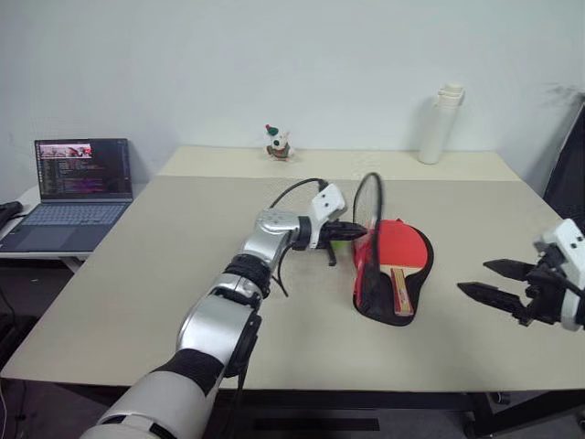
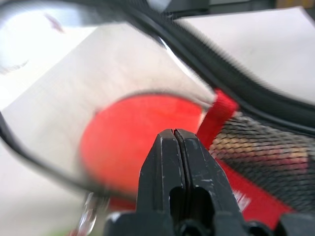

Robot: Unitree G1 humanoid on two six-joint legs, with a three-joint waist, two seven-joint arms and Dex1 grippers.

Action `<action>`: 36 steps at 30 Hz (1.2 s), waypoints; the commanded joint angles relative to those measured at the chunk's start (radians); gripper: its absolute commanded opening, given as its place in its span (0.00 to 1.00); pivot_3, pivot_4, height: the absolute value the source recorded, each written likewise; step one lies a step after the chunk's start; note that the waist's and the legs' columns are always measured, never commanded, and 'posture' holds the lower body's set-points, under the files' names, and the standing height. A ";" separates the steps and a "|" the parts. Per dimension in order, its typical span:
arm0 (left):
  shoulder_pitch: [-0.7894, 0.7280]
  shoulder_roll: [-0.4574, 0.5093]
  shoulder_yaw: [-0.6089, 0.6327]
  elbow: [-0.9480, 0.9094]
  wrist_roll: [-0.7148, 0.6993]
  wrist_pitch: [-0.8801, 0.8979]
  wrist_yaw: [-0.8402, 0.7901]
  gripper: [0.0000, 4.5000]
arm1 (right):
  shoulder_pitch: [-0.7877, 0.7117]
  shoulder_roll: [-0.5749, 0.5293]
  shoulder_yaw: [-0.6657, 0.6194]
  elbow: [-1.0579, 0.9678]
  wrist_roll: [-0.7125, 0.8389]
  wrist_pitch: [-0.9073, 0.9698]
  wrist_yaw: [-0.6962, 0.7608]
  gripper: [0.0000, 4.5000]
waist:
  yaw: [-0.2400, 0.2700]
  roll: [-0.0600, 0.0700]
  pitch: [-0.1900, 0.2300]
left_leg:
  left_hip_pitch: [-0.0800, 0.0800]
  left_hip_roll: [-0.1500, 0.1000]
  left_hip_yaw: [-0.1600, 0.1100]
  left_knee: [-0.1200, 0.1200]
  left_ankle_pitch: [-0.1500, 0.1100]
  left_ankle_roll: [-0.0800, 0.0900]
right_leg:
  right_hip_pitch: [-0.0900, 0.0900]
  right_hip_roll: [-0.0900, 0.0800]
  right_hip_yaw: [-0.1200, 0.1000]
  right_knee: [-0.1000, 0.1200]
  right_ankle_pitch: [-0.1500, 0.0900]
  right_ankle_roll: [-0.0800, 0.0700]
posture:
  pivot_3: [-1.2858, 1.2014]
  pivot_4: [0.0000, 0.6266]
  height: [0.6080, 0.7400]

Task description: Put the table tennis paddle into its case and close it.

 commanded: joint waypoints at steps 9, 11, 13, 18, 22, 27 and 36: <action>-0.026 -0.024 0.023 0.072 0.036 -0.033 0.061 0.01 | -0.086 0.066 0.060 0.021 0.013 -0.016 -0.121 0.93 | -0.008 0.000 0.000 | 0.001 0.000 -0.001 0.000 0.000 0.000 | 0.000 0.002 0.001 0.001 0.000 0.000 | 0.52 0.24 1.00; -0.010 0.002 0.038 0.053 0.021 -0.041 0.037 0.01 | -0.122 0.081 0.109 0.049 -0.003 -0.030 -0.138 0.93 | -0.007 0.000 0.000 | 0.001 0.000 -0.001 0.000 0.000 0.000 | -0.001 0.002 0.001 0.001 0.000 0.000 | 0.52 0.24 1.00; 0.015 0.033 0.068 0.016 -0.016 -0.039 -0.009 0.01 | -0.162 0.096 0.178 0.093 -0.032 -0.051 -0.152 0.93 | -0.009 0.001 0.000 | 0.001 0.001 0.000 -0.001 0.000 0.000 | -0.001 0.002 0.002 0.001 0.000 0.000 | 0.52 0.24 1.00; 0.166 0.124 0.116 -0.218 -0.116 0.040 -0.134 0.00 | -0.304 0.174 0.324 0.285 -0.136 -0.097 -0.215 0.96 | -0.010 0.002 -0.001 | 0.000 0.002 0.000 -0.001 0.000 0.000 | -0.004 0.002 0.003 0.003 0.001 -0.002 | 0.52 0.24 1.00; 0.432 0.251 0.138 -0.683 -0.235 0.298 -0.183 0.00 | -0.414 0.257 0.413 0.484 -0.234 -0.161 -0.258 0.96 | -0.027 0.002 -0.001 | -0.001 0.004 -0.001 -0.001 0.000 0.000 | -0.005 0.002 0.004 0.004 0.003 -0.006 | 0.52 0.24 1.00; 0.612 0.348 0.157 -1.012 -0.318 0.501 -0.127 0.00 | -0.472 0.297 0.450 0.634 -0.300 -0.218 -0.246 0.96 | -0.017 0.002 -0.001 | -0.002 0.003 -0.002 0.000 0.000 0.000 | -0.005 -0.001 0.003 0.005 0.003 -0.006 | 0.52 0.24 1.00; 0.690 0.421 0.165 -1.152 -0.364 0.590 -0.050 0.00 | -0.488 0.321 0.519 0.759 -0.367 -0.255 -0.170 0.96 | -0.006 0.002 -0.001 | 0.000 0.002 -0.001 0.002 0.000 0.000 | -0.004 -0.001 0.003 0.005 0.004 -0.005 | 0.52 0.24 1.00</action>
